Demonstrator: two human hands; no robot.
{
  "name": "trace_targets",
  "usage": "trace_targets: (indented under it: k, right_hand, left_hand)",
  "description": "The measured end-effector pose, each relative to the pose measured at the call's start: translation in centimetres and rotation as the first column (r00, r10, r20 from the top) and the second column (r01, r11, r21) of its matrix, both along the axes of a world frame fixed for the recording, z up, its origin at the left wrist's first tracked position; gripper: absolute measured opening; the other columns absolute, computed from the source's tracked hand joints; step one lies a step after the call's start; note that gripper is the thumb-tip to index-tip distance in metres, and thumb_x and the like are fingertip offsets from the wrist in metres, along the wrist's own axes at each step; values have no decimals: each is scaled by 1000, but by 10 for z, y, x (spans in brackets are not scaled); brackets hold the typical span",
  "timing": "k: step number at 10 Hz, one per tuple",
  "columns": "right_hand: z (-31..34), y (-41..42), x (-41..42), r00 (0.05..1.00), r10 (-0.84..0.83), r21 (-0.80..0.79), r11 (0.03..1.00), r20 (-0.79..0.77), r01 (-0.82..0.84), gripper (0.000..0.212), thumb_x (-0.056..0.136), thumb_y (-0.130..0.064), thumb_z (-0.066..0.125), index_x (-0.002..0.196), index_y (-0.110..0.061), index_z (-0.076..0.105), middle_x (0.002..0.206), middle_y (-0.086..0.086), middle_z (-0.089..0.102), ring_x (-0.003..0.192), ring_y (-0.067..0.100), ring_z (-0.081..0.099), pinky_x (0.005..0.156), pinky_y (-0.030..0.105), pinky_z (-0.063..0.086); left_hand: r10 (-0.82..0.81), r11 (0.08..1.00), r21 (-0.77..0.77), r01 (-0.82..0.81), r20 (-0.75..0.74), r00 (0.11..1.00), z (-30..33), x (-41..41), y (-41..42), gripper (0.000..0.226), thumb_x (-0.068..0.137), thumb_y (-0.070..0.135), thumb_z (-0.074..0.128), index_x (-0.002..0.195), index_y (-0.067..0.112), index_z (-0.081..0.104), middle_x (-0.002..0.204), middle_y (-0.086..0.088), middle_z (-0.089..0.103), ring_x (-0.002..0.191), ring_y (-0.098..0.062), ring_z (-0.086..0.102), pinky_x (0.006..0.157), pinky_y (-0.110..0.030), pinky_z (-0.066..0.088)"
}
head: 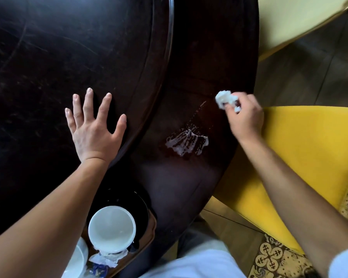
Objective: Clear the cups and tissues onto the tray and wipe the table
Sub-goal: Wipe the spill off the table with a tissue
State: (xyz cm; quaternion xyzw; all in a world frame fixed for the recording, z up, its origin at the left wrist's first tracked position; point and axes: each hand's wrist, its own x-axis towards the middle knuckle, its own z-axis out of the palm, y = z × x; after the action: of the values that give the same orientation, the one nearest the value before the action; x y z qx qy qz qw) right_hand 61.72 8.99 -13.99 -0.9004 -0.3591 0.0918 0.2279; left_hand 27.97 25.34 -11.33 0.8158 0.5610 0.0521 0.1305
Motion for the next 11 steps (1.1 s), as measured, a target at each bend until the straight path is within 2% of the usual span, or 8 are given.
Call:
trace_targets:
  k: [2, 3, 4, 5, 6, 8, 9, 11]
  right_hand:
    - [4, -22, -89, 969, 227, 15, 974, -99, -226, 27, 83, -26, 71, 110, -24, 70, 98, 0, 64, 84, 27, 67, 69, 38, 54]
    - [8, -15, -79, 980, 165, 87, 984, -115, -156, 25, 83, -29, 71, 107, -22, 71, 96, 0, 65, 85, 24, 66, 71, 36, 52]
    - [13, 4, -40, 998, 41, 157, 987, -41, -34, 28, 82, -28, 71, 108, -17, 71, 96, 6, 68, 86, 27, 65, 74, 34, 47]
    - [15, 25, 2, 998, -57, 149, 987, -20, 59, 33, 83, -28, 71, 113, -16, 68, 106, 7, 70, 94, 23, 65, 76, 25, 43]
    - [8, 37, 10, 1000, -15, 30, 999, -5, 15, 31, 85, -29, 68, 114, -19, 67, 106, 6, 69, 95, 27, 66, 72, 27, 41]
    - [5, 9, -64, 972, 226, 14, 974, -67, -226, 29, 82, -29, 68, 111, -22, 69, 99, 4, 65, 86, 31, 67, 70, 40, 55]
    - [5, -16, -103, 940, 316, 8, 948, -127, -318, 29, 84, -29, 69, 113, -25, 68, 99, 0, 64, 84, 27, 67, 69, 40, 56]
    - [16, -21, -98, 967, 208, 131, 973, -147, -189, 24, 85, -25, 73, 108, -22, 70, 96, -2, 64, 83, 21, 65, 71, 36, 52]
  left_hand:
    - [1, 1000, 1, -1, 1, 1000, 0, 0, 0, 65, 99, 63, 43, 157, 36, 35, 172, 0, 14, 159, -30, 2, 127, -54, 0]
    - [0, 1000, 6, 0, -4, 1000, 0, 0, 0, 66, 98, 65, 40, 158, 36, 35, 172, 1, 14, 159, -30, 2, 128, -54, 0]
    - [1, 1000, 5, -1, -5, 1000, -1, -1, 1, 66, 98, 64, 41, 158, 37, 35, 172, 1, 14, 159, -30, 2, 127, -54, 0]
    - [-3, 1000, 10, 3, -1, 1000, -1, -1, 0, 64, 99, 63, 43, 158, 36, 35, 172, 0, 14, 159, -30, 2, 128, -54, 0]
    - [-3, 1000, 9, 3, 1, 1000, -1, -1, 0, 64, 99, 63, 44, 158, 36, 35, 172, 0, 14, 159, -30, 2, 128, -54, 0]
    - [-2, 1000, 13, 2, 5, 1000, -2, 0, 0, 66, 98, 64, 43, 157, 36, 36, 172, 0, 15, 159, -31, 3, 127, -54, 1]
    - [-1, 1000, 9, 1, -1, 1000, -2, 0, 0, 66, 99, 64, 42, 157, 36, 35, 172, 0, 15, 159, -30, 2, 127, -54, 0]
    - [-3, 1000, 11, 3, 2, 1000, -2, -1, 1, 66, 98, 65, 41, 158, 36, 35, 172, -1, 15, 159, -31, 3, 127, -54, 0]
